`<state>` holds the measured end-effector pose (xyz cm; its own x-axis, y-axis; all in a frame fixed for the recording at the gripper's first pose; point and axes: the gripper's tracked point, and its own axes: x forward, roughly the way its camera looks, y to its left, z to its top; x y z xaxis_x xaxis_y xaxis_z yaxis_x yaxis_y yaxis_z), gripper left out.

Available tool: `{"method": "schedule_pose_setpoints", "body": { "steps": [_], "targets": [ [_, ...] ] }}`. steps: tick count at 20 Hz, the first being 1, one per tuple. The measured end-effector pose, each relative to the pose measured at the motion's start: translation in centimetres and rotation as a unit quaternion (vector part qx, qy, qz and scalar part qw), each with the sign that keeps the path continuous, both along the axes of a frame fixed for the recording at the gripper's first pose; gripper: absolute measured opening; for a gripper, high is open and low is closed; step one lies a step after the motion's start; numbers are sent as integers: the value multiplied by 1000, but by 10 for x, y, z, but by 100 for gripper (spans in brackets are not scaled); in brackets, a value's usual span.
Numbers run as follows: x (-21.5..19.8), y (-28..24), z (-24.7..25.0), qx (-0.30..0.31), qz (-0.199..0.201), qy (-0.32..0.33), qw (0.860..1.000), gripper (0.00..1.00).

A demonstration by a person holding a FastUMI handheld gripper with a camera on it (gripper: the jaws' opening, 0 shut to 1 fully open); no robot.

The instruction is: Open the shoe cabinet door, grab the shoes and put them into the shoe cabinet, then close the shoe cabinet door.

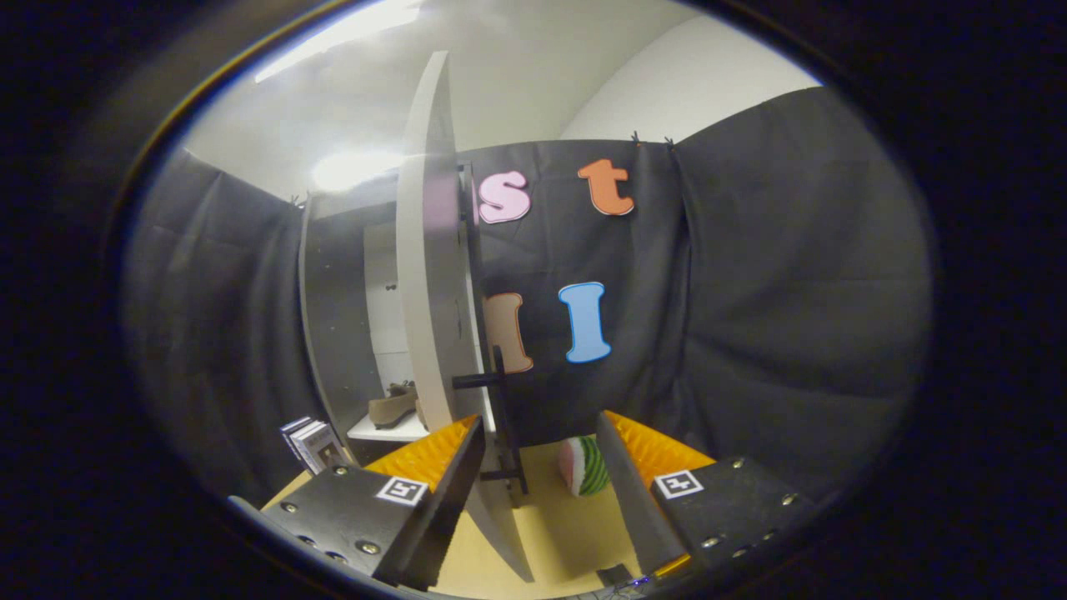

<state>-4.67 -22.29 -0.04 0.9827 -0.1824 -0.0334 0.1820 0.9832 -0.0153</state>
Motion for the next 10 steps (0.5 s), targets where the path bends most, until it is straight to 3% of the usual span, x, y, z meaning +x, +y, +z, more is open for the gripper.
{"method": "schedule_pose_setpoints", "body": {
  "steps": [3, 10],
  "targets": [
    [-1, 14, -2, 6, 13, 0, 1000, 84],
    [12, 83, -17, 35, 105, 10, 994, 84]
  ]
}}
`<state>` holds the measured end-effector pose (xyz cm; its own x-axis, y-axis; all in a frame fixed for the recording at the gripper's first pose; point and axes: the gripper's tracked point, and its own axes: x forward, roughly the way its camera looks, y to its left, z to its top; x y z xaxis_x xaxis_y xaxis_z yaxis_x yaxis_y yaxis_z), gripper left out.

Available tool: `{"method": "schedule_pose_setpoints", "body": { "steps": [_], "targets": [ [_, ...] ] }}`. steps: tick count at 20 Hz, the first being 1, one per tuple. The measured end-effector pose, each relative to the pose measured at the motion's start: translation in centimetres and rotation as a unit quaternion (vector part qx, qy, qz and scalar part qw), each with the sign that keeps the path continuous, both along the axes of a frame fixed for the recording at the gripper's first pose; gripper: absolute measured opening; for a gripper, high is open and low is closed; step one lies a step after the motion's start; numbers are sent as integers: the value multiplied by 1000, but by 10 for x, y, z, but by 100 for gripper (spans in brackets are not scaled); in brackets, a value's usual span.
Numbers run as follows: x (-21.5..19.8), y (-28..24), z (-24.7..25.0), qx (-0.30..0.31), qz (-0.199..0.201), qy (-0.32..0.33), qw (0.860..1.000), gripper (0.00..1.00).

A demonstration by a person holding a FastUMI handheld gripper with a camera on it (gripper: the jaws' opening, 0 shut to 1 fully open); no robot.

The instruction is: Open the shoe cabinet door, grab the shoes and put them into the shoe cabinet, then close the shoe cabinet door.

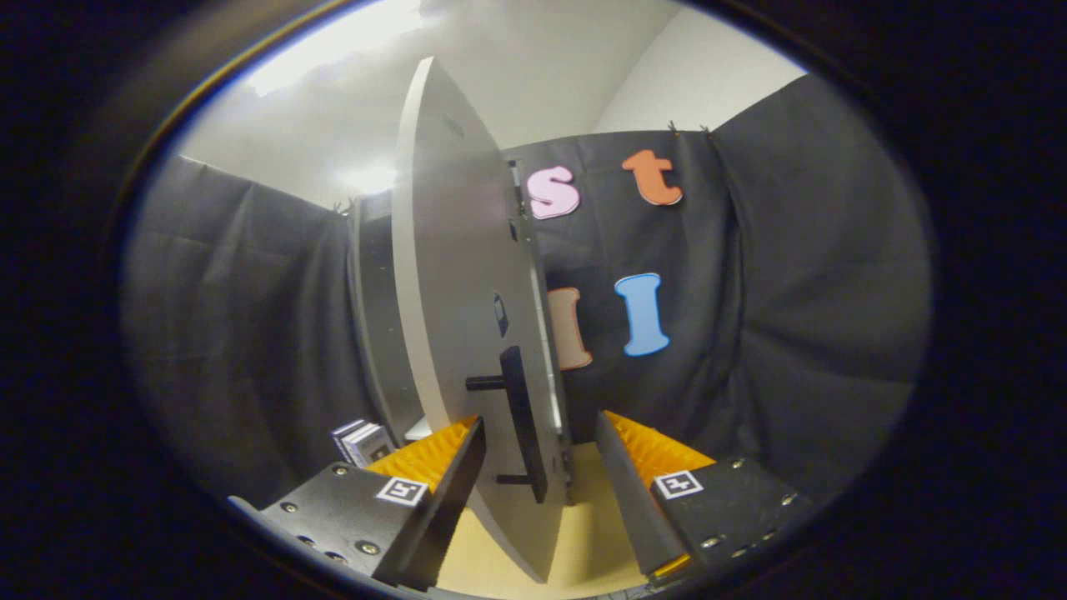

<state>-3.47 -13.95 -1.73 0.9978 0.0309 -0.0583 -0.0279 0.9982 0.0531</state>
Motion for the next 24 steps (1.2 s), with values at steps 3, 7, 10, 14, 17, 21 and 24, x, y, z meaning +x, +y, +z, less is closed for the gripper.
{"method": "schedule_pose_setpoints", "body": {
  "steps": [3, 7, 10, 14, 17, 21, 24],
  "targets": [
    [10, 28, -6, 13, 32, 5, 999, 84],
    [27, 63, -13, 20, 67, 15, 997, 84],
    [37, 87, -19, 31, 93, 23, 995, 84],
    [53, 113, -26, 45, 120, 37, 991, 84],
    [62, 131, -34, 47, 132, 49, 989, 84],
    [77, 148, -43, 50, 135, 65, 987, 84],
    [86, 155, -48, 53, 134, 75, 987, 84]
  ]
}}
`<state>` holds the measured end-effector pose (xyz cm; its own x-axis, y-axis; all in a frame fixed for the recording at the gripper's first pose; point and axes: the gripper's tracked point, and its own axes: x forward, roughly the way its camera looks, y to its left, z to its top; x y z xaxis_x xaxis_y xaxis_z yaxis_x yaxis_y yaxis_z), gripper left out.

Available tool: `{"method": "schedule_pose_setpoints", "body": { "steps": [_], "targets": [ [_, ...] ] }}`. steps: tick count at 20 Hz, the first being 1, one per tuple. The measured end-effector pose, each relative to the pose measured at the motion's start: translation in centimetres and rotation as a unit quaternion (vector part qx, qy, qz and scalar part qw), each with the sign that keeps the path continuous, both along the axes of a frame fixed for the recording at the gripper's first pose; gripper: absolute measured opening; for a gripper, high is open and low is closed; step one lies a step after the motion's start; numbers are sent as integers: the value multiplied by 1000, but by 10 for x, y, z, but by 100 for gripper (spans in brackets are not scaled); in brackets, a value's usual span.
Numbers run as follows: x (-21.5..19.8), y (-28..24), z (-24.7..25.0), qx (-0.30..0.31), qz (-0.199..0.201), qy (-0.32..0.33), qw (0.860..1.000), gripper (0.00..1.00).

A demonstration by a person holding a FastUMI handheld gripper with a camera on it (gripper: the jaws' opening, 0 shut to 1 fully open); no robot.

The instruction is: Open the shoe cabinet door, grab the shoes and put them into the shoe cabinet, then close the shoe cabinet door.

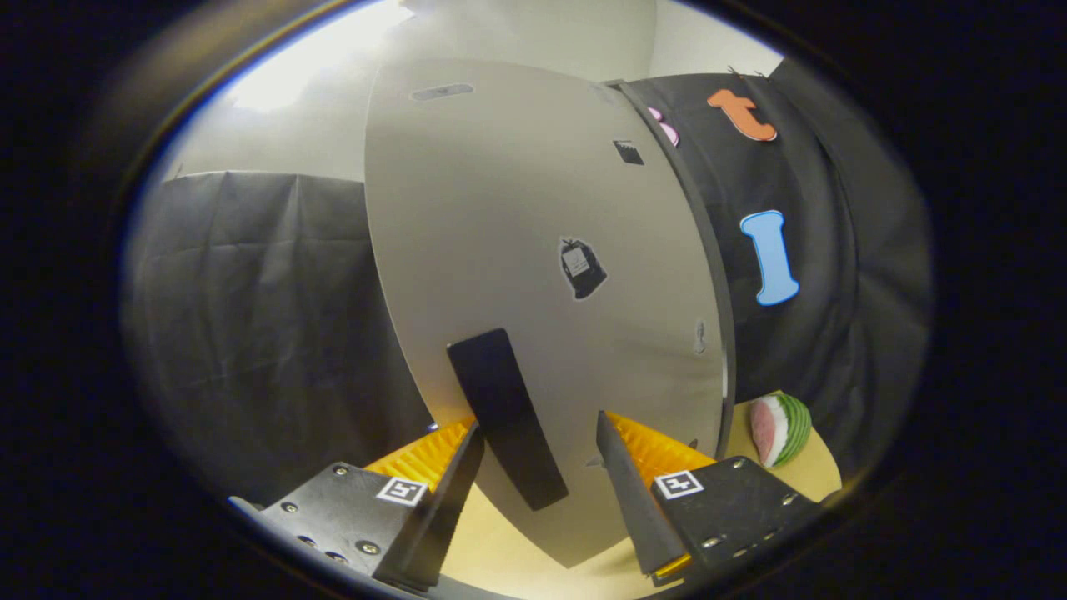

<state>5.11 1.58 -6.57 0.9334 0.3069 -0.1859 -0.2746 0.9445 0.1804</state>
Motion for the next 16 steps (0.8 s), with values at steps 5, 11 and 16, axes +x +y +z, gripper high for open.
{"method": "schedule_pose_setpoints", "body": {
  "steps": [5, 11, 16],
  "targets": [
    [19, 12, -2, -9, 7, 1, 1000, 86],
    [39, 30, -8, -5, 18, 3, 1000, 99],
    [61, 55, -14, -8, 25, 2, 1000, 99]
  ]
}}
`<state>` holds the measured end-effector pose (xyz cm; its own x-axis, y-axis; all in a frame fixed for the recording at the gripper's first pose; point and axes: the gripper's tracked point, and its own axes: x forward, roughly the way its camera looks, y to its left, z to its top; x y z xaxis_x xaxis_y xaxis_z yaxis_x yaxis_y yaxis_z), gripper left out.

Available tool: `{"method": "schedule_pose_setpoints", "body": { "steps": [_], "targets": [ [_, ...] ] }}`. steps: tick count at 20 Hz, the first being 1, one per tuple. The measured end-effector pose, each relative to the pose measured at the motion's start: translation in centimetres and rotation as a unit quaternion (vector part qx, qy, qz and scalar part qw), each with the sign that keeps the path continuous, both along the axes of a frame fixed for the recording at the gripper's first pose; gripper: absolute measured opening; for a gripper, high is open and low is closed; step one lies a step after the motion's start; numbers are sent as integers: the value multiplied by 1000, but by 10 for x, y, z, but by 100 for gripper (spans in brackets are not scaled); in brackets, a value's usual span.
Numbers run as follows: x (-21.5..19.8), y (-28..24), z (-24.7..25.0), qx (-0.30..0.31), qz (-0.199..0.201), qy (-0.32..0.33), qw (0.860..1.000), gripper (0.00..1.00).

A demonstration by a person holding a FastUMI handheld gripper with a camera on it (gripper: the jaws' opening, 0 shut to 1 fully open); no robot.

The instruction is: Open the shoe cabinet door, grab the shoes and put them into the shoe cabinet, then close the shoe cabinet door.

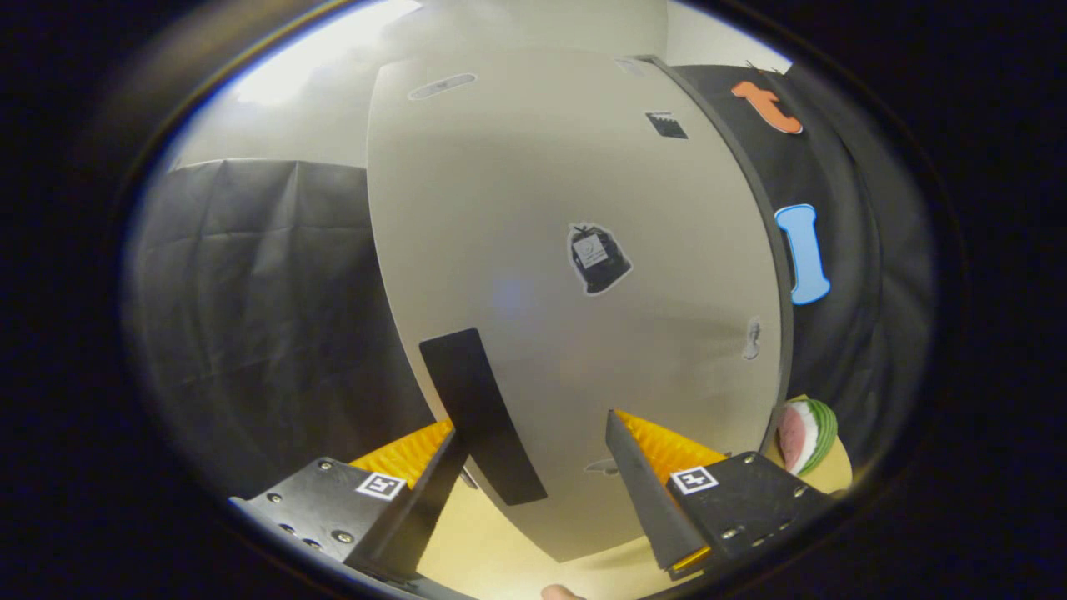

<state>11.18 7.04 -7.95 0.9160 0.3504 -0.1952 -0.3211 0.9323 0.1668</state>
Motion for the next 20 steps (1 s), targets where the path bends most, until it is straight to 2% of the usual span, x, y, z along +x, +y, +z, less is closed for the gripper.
{"method": "schedule_pose_setpoints", "body": {
  "steps": [13, 20],
  "targets": [
    [55, 37, -1, -43, -18, -35, 998, 99],
    [59, 45, 3, -52, -30, -40, 997, 99]
  ]
}}
